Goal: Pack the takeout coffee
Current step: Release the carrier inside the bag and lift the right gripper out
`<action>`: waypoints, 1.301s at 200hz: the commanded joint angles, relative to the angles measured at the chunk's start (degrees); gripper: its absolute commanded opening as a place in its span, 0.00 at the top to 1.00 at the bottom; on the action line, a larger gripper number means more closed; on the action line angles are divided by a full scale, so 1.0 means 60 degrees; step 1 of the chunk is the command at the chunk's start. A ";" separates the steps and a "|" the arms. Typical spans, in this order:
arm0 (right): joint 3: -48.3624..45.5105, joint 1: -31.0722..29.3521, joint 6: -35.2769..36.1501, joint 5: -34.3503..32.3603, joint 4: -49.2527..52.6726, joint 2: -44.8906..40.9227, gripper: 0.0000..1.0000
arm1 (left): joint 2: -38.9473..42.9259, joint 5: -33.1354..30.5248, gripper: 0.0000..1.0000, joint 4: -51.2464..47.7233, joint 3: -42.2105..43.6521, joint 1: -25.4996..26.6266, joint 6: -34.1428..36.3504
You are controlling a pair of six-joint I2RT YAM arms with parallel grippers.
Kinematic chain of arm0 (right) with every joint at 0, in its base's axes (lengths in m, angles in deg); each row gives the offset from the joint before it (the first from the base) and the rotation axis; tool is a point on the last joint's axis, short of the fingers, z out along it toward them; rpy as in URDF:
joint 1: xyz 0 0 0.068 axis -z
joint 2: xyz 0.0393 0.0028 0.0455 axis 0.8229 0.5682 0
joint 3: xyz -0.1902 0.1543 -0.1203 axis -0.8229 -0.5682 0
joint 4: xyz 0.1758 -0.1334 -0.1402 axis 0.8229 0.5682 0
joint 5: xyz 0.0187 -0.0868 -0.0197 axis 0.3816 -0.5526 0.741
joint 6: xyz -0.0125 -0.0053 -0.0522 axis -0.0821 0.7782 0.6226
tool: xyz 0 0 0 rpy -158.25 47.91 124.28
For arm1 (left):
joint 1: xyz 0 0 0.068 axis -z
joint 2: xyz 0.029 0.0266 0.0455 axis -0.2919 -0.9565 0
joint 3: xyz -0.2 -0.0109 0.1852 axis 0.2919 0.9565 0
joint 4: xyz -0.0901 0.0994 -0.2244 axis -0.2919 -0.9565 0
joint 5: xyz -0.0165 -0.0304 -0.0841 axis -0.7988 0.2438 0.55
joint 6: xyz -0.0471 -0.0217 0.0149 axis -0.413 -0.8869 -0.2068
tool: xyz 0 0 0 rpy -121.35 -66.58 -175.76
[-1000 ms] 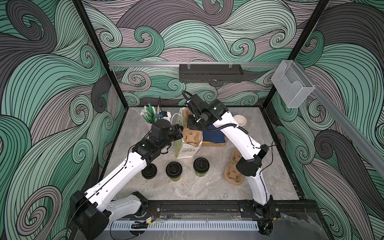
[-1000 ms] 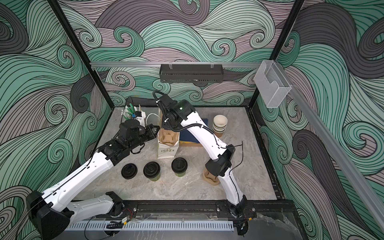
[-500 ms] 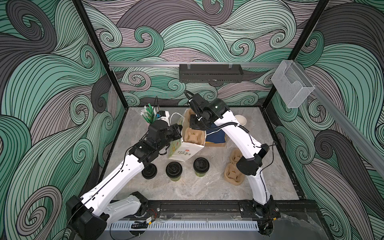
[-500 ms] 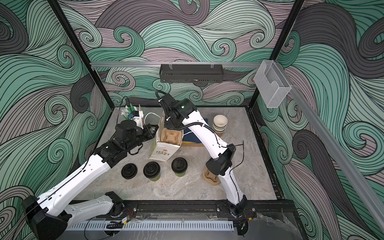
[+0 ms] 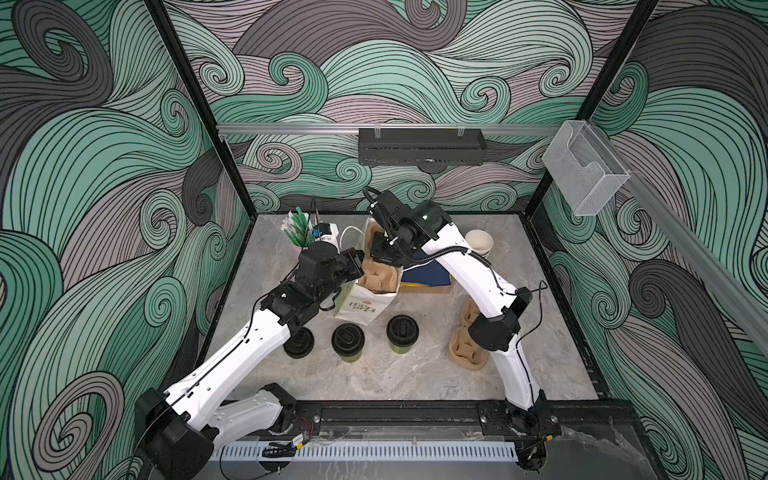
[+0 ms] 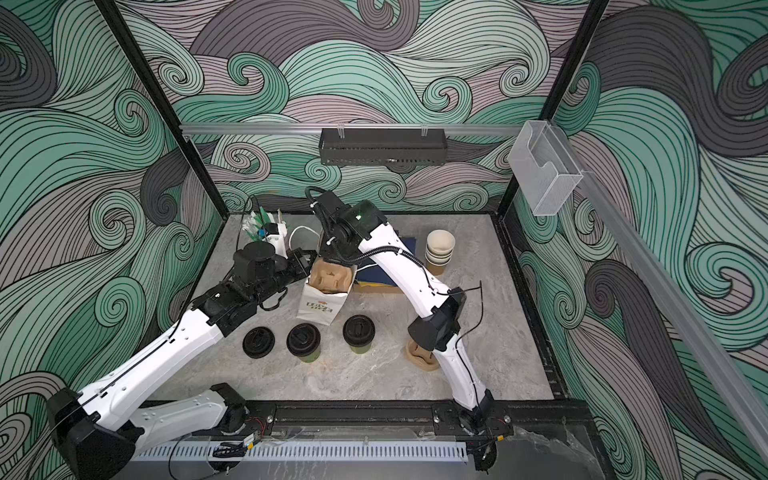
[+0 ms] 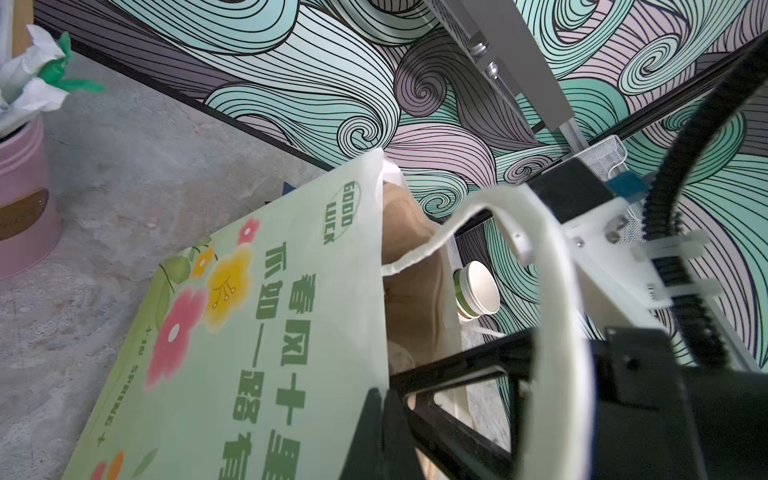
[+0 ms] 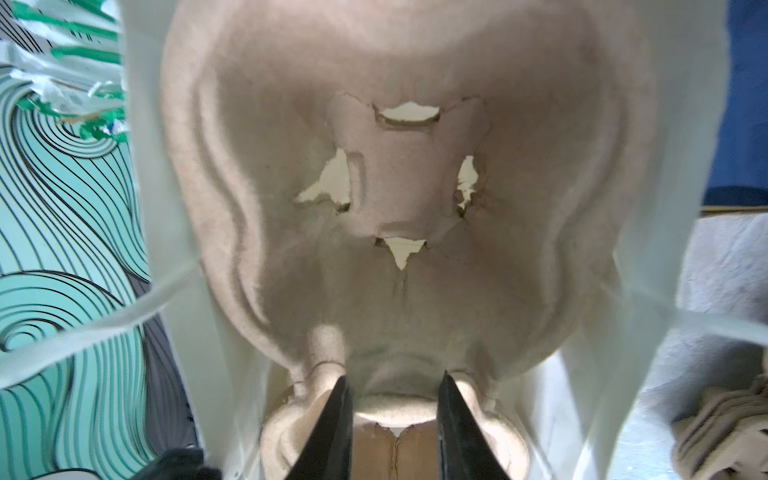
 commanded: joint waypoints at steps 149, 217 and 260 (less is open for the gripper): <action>-0.0013 -0.0211 -0.1088 0.0543 -0.0926 0.0981 0.71 | 0.0642 -0.1015 1.00 0.0110 0.0536 0.0098 -0.0580; -0.0038 -0.0227 -0.1057 0.0478 -0.1020 0.1404 0.71 | 0.0572 -0.1046 1.00 0.0166 0.0550 0.0098 -0.0682; -0.0021 -0.0213 -0.0920 0.0531 -0.1158 0.1581 0.67 | 0.0595 -0.1225 1.00 0.0150 0.0634 0.0105 -0.0792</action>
